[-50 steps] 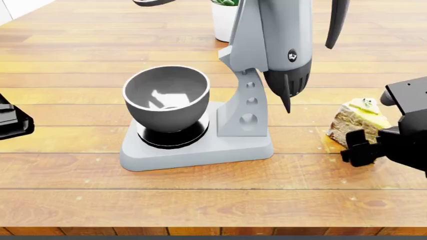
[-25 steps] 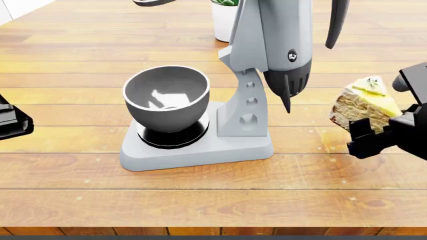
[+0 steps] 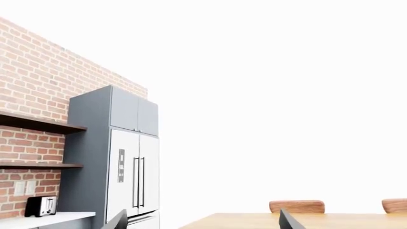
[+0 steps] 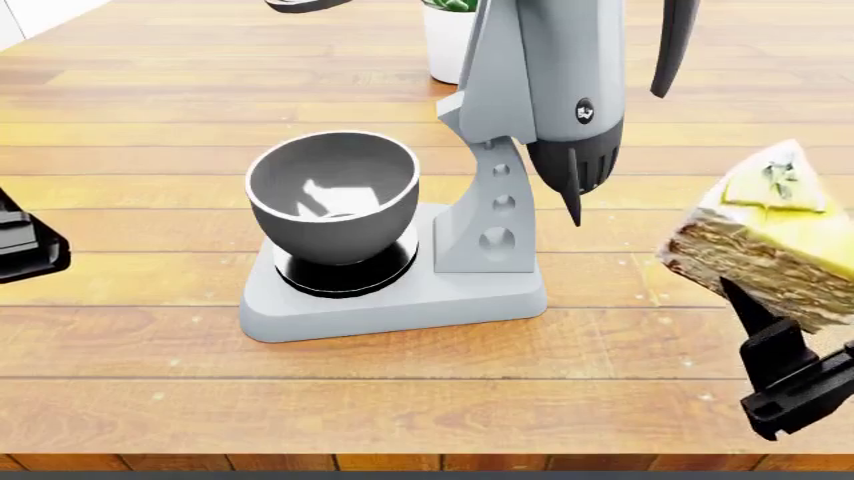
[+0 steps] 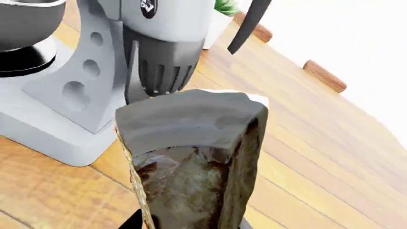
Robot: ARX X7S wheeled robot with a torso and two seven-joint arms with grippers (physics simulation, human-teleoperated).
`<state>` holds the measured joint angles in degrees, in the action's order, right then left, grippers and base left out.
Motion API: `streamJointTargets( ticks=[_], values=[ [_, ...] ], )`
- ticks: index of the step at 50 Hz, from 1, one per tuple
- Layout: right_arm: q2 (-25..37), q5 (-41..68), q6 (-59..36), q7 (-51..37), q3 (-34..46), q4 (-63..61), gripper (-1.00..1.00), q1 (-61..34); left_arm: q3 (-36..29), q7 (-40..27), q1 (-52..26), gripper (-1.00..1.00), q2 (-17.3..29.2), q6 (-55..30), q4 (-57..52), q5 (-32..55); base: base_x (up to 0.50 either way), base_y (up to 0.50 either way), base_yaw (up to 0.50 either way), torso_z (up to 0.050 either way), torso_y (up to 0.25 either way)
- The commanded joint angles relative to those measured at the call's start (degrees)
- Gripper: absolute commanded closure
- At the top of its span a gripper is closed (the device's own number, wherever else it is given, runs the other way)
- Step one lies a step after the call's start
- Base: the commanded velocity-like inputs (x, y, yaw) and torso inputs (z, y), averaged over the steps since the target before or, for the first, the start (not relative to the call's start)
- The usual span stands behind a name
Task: Place the cake in the stand mixer bowl.
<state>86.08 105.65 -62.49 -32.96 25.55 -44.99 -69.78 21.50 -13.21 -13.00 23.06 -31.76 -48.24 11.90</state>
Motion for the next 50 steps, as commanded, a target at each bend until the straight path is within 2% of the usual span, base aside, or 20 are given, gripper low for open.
streamJointTargets(
  ticks=[1, 9, 12, 17, 19, 23, 26, 30, 38, 41, 42, 50],
  values=[
    [3.9, 16.7, 1.2, -3.3, -8.3, -11.3, 1.0, -6.6, 0.4, -0.1, 0.2, -1.0, 0.1, -0.1, -0.3, 0.4, 0.0, 0.0, 0.0, 0.0, 0.0],
    [3.7, 23.0, 5.4, -0.1, -11.9, -14.5, 1.0, -9.0, 0.6, -0.2, 0.3, -1.0, 0.2, -0.1, -0.3, 0.7, 0.0, 0.0, 0.0, 0.0, 0.0],
    [1.6, 26.1, 5.3, -0.7, -13.3, -14.8, 1.0, -9.7, 1.0, -0.2, 0.2, -1.0, 0.4, -0.4, -0.6, 0.9, 0.0, 0.0, 0.0, 0.0, 0.0],
    [-4.3, 30.4, 3.5, -6.0, -10.7, -13.9, 1.0, -13.5, 1.1, -0.3, 0.3, -1.0, 0.4, -0.3, -0.6, 1.0, 0.0, 0.0, 0.0, 0.0, 0.0],
    [-12.0, 30.1, 3.4, -11.8, -4.7, -12.3, 1.0, -16.2, 1.2, -0.3, 0.5, -1.0, 0.3, -0.2, -0.5, 1.0, 0.0, 0.0, 0.0, 0.0, 0.0],
    [-17.1, 29.1, 3.3, -15.6, -0.6, -10.5, 1.0, -17.6, 1.2, -0.4, 0.3, -1.0, 0.5, -0.4, -0.6, 1.0, 0.0, 0.0, 0.0, 0.0, 0.0],
    [-24.1, 27.4, 3.2, -20.5, 5.2, -7.6, 1.0, -19.3, 1.0, -0.5, 0.5, -1.0, 0.5, -0.2, -0.5, 0.9, 0.0, 0.0, 0.0, 0.0, 0.0],
    [-28.7, 26.8, 3.5, -23.1, 8.7, -6.4, 1.0, -20.2, 1.1, -0.5, 0.7, -1.0, 0.5, 0.0, -0.4, 0.9, 0.0, 0.0, 0.0, 0.0, 0.0],
    [-37.9, 21.1, 2.3, -22.4, 12.3, -1.6, 1.0, -20.0, 0.8, -0.6, 1.0, -1.0, 0.5, 0.2, -0.3, 0.8, 0.0, 0.0, 0.0, 0.0, 0.0],
    [-37.9, 21.0, 2.3, -22.3, 12.3, -1.6, 1.0, -20.0, 0.8, -0.7, 1.0, -1.0, 0.6, 0.2, -0.3, 0.8, 0.0, 0.0, 0.0, 0.0, 0.0],
    [-40.7, 18.6, 1.9, -21.3, 13.3, 0.5, 1.0, -18.9, 1.0, -0.6, 1.0, -1.0, 0.6, 0.1, -0.3, 1.0, 0.0, 0.0, 0.0, 0.0, 0.0],
    [-45.3, 14.7, 2.3, -20.5, 15.0, 5.3, 1.0, -18.2, 1.1, -0.7, 1.3, -1.0, 0.7, 0.4, -0.1, 1.0, 0.0, 0.0, 0.0, 0.0, 0.0]
  ],
)
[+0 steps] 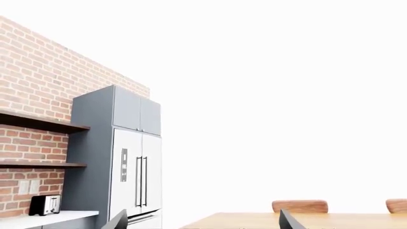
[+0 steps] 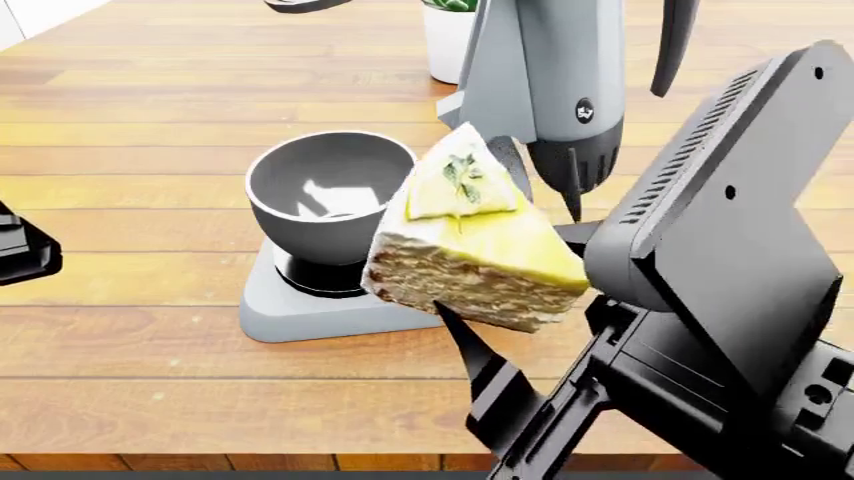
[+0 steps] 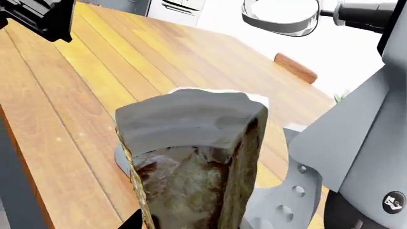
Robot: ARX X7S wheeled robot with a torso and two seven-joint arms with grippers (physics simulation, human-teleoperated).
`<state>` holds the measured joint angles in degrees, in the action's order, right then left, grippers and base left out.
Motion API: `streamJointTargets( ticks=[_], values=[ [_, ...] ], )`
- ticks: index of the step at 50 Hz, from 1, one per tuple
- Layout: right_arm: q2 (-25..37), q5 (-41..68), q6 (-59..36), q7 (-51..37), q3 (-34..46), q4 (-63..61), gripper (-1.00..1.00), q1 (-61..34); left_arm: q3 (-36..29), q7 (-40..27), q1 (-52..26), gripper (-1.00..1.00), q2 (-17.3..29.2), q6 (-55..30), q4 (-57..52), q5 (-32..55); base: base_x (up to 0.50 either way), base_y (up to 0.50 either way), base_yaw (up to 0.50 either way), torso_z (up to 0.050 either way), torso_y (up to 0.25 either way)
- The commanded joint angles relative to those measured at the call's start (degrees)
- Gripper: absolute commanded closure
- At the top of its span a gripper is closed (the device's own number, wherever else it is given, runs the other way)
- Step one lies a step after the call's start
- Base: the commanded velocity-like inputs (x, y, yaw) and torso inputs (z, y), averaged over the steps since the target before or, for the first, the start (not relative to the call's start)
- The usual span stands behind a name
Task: Place the cake in the stand mixer bowl.
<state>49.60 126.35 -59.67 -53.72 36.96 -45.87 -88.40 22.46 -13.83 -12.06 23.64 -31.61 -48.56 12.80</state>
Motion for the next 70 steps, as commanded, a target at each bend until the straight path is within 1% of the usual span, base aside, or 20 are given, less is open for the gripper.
streamJointTargets(
  ticks=[1, 2, 4, 12, 16, 17, 20, 22, 27, 30, 35, 53, 56, 70],
  values=[
    [-9.6, -6.6, -0.4, 0.3, 3.9, 7.0, 1.0, 0.5, 0.3, -0.1, 0.2, -1.0, 0.2, 0.0, 0.0, 0.2, 0.0, 0.0, 0.0, 0.0, 0.0],
    [-9.6, -6.6, -0.4, 0.3, 3.9, 7.0, 1.0, 0.5, 0.3, -0.1, 0.2, -1.0, 0.2, 0.0, 0.0, 0.3, 0.0, 0.0, 0.0, 0.0, 0.0],
    [-11.8, -8.6, -0.3, 1.4, 4.0, 9.3, 1.0, 0.1, 0.4, -0.1, 0.3, -1.0, 0.3, 0.1, 0.1, 0.2, 0.0, 0.0, 0.0, 0.0, 0.0],
    [-15.2, -13.3, -0.7, 6.4, 2.9, 13.7, 1.0, -1.2, 0.6, -0.3, 0.1, -1.0, 0.5, -0.4, -0.3, 0.6, 0.0, 0.0, 0.0, 0.0, 0.0],
    [-15.5, -13.9, -0.7, 6.9, 2.9, 14.2, 1.0, -1.1, 0.6, -0.3, 0.1, -1.0, 0.6, -0.4, -0.3, 0.6, 0.0, 0.0, 0.0, 0.0, 0.0],
    [-16.9, -16.7, -0.5, 8.5, 2.7, 15.4, 1.0, -0.9, 0.7, -0.3, 0.1, -1.0, 0.5, -0.4, -0.2, 0.6, 0.0, 0.0, 0.0, 0.0, 0.0],
    [-17.6, -17.8, -0.2, 9.4, 2.7, 16.4, 1.0, -0.7, 0.6, -0.4, 0.1, -1.0, 0.6, -0.4, -0.3, 0.6, 0.0, 0.0, 0.0, 0.0, 0.0],
    [-19.8, -20.5, 1.0, 11.0, 2.7, 19.2, 1.0, -0.2, 0.6, -0.4, 0.1, -1.0, 0.6, -0.5, -0.3, 0.7, 0.0, 0.0, 0.0, 0.0, 0.0],
    [-21.8, -24.0, 1.8, 12.5, 3.7, 21.7, 1.0, 1.2, 0.5, -0.5, 0.2, -1.0, 0.7, -0.3, -0.3, 0.7, 0.0, 0.0, 0.0, 0.0, 0.0],
    [-23.3, -28.5, 2.2, 14.9, 4.9, 23.9, 1.0, 2.5, 0.7, -0.5, 0.4, -1.0, 0.7, -0.2, -0.2, 0.8, 0.0, 0.0, 0.0, 0.0, 0.0],
    [-24.8, -31.5, 3.5, 17.7, 5.2, 27.5, 1.0, 3.0, 0.1, -0.6, 0.5, -1.0, 0.9, 0.0, -0.2, 0.4, 0.0, 0.0, 0.0, 0.0, 0.0],
    [-31.8, -38.6, 4.2, 19.0, 11.2, 40.9, 1.0, 4.7, 0.0, -0.8, 0.8, -1.0, 0.9, 0.4, 0.0, 0.5, 0.0, 0.0, 0.0, 0.0, 0.0],
    [-33.6, -41.0, 4.8, 20.8, 12.4, 43.3, 1.0, 3.7, 0.1, -0.8, 0.6, -1.0, 1.1, 0.1, -0.2, 0.6, 0.0, 0.0, 0.0, 0.0, 0.0],
    [-37.6, -44.7, 6.8, 23.2, 14.5, 47.5, 1.0, 3.2, 0.9, -0.9, 1.1, -1.0, 1.1, 0.4, -0.1, 1.0, 0.0, 0.0, 0.0, 0.0, 0.0]
  ],
)
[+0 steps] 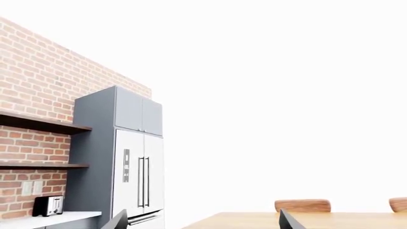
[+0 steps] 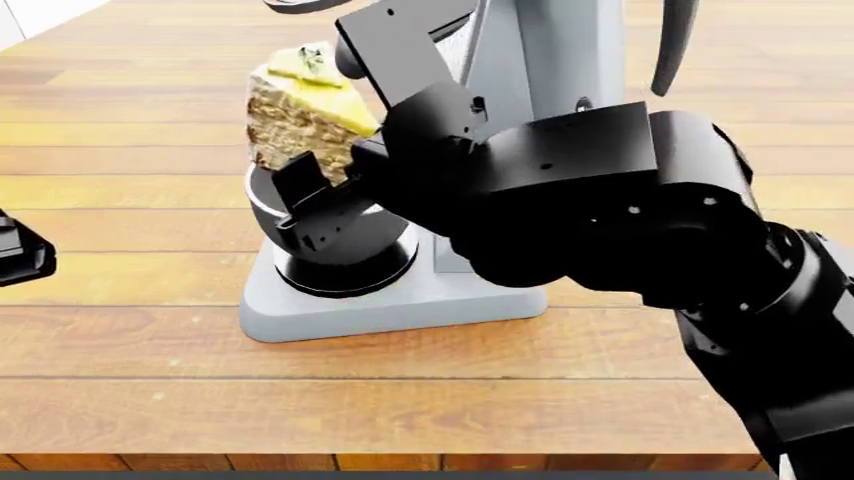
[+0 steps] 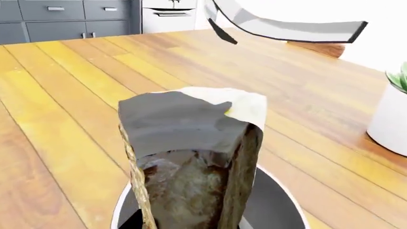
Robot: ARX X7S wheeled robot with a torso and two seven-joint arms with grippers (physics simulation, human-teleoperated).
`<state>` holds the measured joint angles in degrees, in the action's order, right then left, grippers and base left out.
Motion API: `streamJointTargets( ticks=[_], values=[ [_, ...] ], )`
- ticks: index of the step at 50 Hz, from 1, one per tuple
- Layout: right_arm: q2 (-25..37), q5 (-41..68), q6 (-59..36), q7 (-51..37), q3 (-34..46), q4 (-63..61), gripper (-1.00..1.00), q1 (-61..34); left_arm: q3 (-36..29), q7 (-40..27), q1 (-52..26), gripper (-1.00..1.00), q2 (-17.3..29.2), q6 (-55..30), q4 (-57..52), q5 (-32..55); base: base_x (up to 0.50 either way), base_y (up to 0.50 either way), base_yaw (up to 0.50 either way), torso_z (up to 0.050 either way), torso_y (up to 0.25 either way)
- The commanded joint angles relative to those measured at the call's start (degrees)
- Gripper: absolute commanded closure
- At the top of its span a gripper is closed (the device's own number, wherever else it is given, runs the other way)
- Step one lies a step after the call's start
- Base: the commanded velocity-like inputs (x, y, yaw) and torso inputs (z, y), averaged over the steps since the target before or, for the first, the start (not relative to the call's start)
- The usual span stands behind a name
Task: Place the cake in the stand mixer bowl.
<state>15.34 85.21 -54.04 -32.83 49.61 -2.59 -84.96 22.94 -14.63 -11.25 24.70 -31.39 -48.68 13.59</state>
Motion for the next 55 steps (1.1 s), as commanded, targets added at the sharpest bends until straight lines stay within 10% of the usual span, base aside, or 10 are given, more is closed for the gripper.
streamJointTargets(
  ticks=[1, 55],
  values=[
    [-3.7, -4.2, 1.4, 2.5, 2.1, 4.6, 1.0, -0.2, 0.3, -0.1, 0.3, -1.0, 0.1, 0.2, 0.1, 0.2, 0.0, 0.0, 0.0, 0.0, 0.0],
    [-5.2, -10.4, 5.8, 3.3, 5.3, 9.1, 1.0, -0.2, 0.3, -0.8, 0.5, -1.0, 0.7, 0.2, 0.1, 0.8, 0.01, 0.0, 0.01, 0.0, 0.0]
  ],
)
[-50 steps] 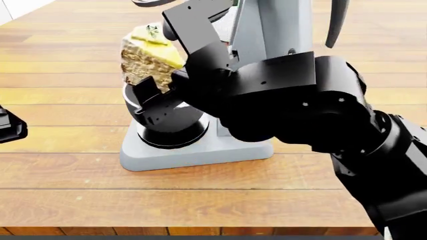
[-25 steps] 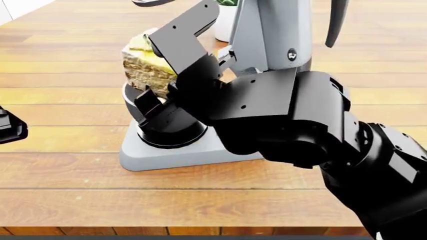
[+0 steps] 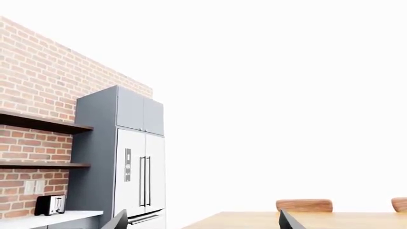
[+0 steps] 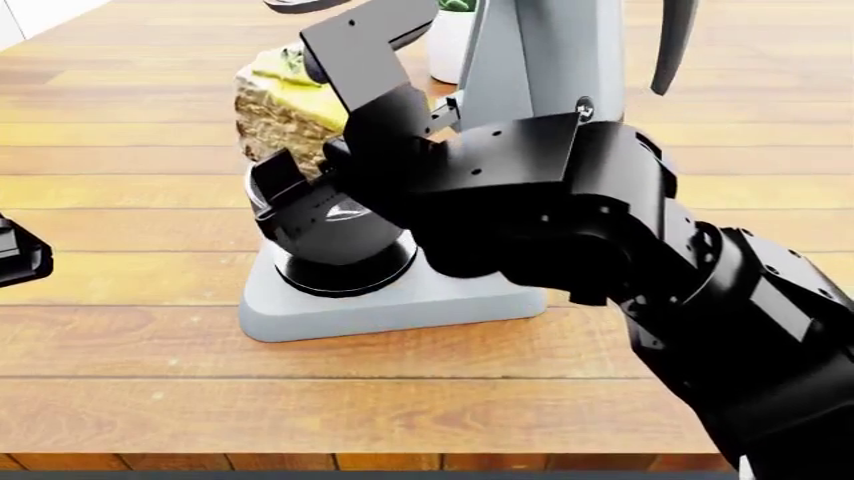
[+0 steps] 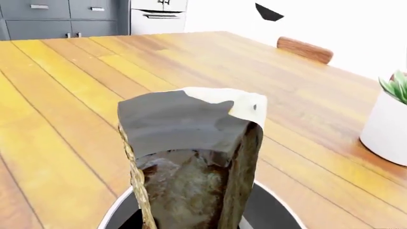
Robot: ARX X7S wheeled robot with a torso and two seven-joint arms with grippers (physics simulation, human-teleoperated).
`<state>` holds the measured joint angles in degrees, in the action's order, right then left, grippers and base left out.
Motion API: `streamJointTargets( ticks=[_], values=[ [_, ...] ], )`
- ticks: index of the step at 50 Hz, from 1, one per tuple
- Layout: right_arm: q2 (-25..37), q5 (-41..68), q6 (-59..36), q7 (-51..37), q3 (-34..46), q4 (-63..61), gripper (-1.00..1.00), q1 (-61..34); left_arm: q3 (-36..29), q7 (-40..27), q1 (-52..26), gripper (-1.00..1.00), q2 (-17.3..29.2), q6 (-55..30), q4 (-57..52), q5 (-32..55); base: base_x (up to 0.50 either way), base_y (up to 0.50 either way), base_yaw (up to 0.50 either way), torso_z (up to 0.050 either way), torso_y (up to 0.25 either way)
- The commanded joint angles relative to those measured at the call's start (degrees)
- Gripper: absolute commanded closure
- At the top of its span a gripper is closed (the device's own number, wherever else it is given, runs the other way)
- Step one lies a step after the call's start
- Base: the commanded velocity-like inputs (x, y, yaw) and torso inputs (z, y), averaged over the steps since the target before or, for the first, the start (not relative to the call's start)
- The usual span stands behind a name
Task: Place the cake in the stand mixer bowl.
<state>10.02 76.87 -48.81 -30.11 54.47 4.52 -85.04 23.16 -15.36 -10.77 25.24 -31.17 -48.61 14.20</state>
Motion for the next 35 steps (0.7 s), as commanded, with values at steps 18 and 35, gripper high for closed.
streamJointTargets(
  ticks=[18, 35],
  values=[
    [-0.1, -2.0, 0.6, 0.0, 1.0, 3.0, -1.0, 0.4, -0.1, -0.3, 0.4, -1.0, 0.1, 0.5, 0.3, 0.2, 0.0, 0.0, 0.0, 0.0, 0.0],
    [-0.1, -1.4, 0.2, 0.2, 1.6, 2.1, -1.0, 0.0, 0.4, -0.5, 0.5, -1.0, 0.4, 0.2, -0.1, 0.7, 0.0, 0.0, 0.0, 0.0, 0.0]
  ],
)
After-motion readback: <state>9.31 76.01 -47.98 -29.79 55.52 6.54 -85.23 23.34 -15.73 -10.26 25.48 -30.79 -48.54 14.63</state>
